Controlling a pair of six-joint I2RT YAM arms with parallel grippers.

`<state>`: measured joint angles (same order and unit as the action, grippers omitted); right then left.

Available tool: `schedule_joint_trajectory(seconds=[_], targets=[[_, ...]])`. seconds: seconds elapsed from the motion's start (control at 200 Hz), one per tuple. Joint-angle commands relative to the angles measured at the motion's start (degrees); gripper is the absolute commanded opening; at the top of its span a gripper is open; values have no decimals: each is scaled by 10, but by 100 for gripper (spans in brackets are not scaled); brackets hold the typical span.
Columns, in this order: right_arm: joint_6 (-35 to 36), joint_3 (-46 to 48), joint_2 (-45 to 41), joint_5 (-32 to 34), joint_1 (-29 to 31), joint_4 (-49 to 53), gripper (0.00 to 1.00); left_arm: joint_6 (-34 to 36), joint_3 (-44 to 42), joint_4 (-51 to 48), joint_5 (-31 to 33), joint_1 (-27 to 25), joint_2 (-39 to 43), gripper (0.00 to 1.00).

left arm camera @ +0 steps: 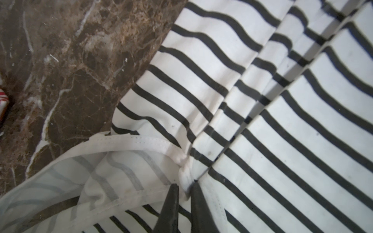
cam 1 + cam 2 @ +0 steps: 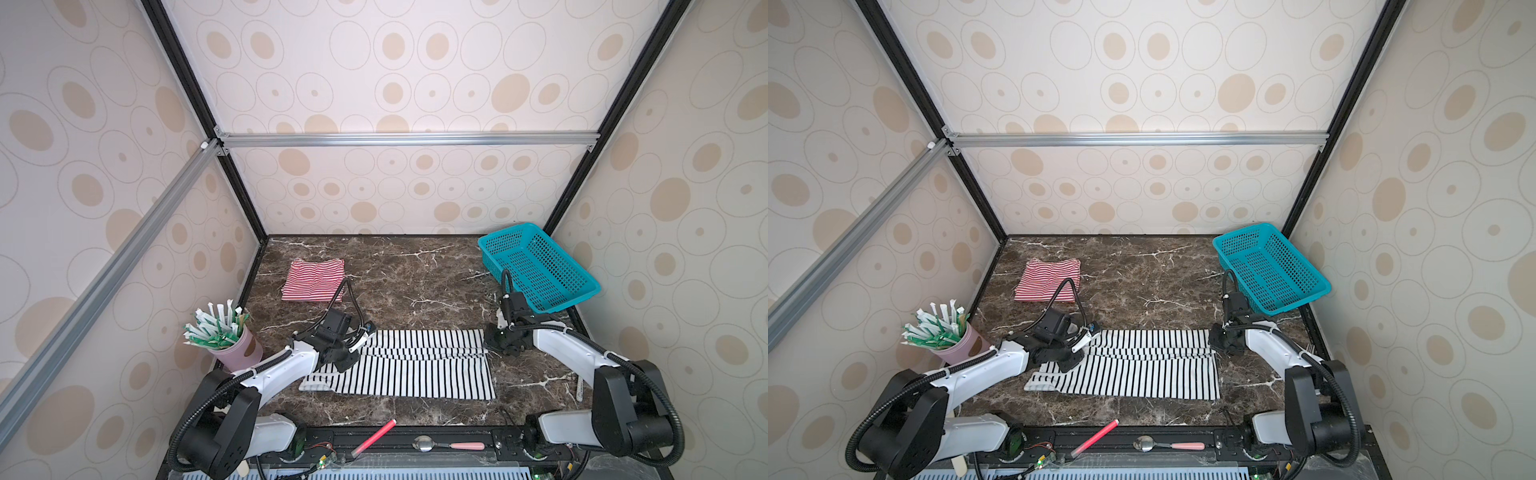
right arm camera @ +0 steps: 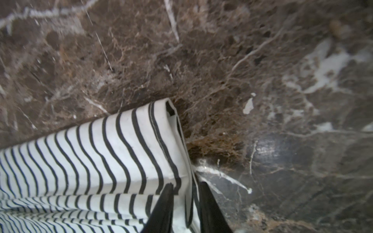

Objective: Fold and stack the tank tops

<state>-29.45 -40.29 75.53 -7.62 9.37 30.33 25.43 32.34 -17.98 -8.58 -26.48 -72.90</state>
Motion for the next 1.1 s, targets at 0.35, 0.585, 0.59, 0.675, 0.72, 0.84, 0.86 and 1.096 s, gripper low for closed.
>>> schedule_joint_trajectory(seconds=[0.35, 0.585, 0.59, 0.675, 0.72, 0.84, 0.86, 1.096], targets=[[-60, -38, 20, -15, 71, -38, 27, -2, 90, 80, 93, 51, 7, 44], [-80, -46, 92, -17, 100, -86, 26, 0, 160, 116, 129, 56, -118, 42], [-79, -46, 93, -17, 100, -87, 26, 0, 160, 116, 129, 56, -120, 42], [-81, -40, 98, -16, 105, -90, 26, 8, 162, 120, 131, 68, -135, 42], [-81, -36, 101, -16, 108, -93, 26, 12, 156, 128, 139, 76, -141, 43], [-78, -27, 105, -15, 114, -88, 26, 19, 141, 131, 147, 95, -155, 42], [-77, -24, 102, -14, 114, -87, 26, 19, 137, 131, 147, 98, -154, 41], [-71, 0, 73, -5, 114, -68, 26, 39, 72, 119, 133, 131, -77, 41]])
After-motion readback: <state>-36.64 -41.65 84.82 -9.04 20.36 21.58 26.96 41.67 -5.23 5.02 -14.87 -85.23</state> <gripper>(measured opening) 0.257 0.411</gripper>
